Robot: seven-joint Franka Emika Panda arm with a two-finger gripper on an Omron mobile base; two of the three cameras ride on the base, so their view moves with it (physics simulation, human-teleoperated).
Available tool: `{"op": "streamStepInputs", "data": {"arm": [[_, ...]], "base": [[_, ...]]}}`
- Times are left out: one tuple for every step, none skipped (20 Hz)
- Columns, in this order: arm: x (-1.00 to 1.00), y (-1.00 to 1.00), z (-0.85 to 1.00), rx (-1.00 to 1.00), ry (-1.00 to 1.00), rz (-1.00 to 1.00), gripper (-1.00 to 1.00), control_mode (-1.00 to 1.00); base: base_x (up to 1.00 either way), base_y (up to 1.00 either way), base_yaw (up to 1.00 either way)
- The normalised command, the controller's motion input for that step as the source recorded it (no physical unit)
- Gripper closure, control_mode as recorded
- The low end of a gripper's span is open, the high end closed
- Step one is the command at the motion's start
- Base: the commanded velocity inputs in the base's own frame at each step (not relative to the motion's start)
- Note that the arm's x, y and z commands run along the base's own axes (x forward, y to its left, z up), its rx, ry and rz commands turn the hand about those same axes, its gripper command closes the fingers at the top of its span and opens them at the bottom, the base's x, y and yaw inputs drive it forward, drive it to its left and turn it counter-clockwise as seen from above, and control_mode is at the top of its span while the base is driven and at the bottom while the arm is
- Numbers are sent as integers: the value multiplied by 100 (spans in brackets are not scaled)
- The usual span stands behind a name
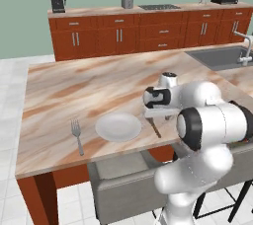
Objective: Take the fork and place it on the left side of the plate. Then take the spoon and place it on the right side of the plate. Make sure they're directly next to the plate.
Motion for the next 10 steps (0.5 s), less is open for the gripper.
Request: {"op": "streamStepInputs", "data": {"arm": [[-76, 0, 93, 0, -11, -2, -100, -100], [-80, 0, 94, 0, -10, -2, -100, -100], [-85, 0, 96, 0, -10, -2, -100, -100], [-86, 0, 99, 0, -8, -3, -100, -100], [-89, 0, 100, 0, -9, -3, -100, -100], [-84, 3, 98, 0, -8, -4, -100, -100], [-80, 7, 97, 0, -8, -4, -100, -100], [-79, 9, 96, 0, -9, -4, -100, -100], [-79, 10, 98, 0, -10, -4, -100, -100], [-73, 10, 93, 0, -10, -4, -100, -100]], "base": [[0, 0, 0], [0, 0, 0], [0, 0, 0], [0, 0, 0], [0, 0, 0], [0, 0, 0], [0, 0, 0], [0, 0, 0], [0, 0, 0], [0, 0, 0]]}}
